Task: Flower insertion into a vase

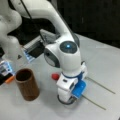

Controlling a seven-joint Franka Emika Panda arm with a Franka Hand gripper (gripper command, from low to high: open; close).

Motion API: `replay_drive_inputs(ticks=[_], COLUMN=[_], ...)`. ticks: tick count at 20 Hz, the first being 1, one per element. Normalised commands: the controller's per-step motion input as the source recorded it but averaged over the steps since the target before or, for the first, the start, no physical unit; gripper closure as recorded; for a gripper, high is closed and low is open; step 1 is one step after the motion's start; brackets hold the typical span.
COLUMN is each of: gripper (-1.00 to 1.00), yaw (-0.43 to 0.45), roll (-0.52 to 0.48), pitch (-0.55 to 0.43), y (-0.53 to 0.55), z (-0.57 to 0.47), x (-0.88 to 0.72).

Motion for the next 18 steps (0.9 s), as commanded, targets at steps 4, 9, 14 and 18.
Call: replay_drive_inputs(ticks=[4, 9, 14, 18], gripper=[-1.00, 1.00, 1.00, 1.00], yaw=[-0.067, -0.086, -0.086, -0.087], roll=[0.027, 0.010, 0.007, 0.003], pitch=[0.033, 0.022, 0.000, 0.000], y=[0.04, 0.07, 0.08, 0.08], z=[-0.03, -0.02, -0.05, -0.04], x=[0.22, 0.17, 0.12, 0.09])
